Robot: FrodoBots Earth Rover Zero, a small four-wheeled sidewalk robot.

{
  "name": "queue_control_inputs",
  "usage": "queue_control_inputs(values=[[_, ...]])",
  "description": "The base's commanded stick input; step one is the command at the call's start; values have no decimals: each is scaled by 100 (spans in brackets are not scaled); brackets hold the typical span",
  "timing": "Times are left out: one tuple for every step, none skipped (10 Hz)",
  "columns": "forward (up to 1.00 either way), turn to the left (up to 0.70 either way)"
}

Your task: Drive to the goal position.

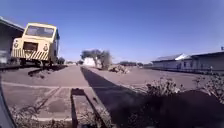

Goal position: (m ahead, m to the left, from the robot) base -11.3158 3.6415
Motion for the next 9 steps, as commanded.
queue_control_inputs(values=[[0, 0], [0, 0], [0, 0], [0, 0], [0, 45], [0, 45], [0, 45], [0, 45], [0, 45]])
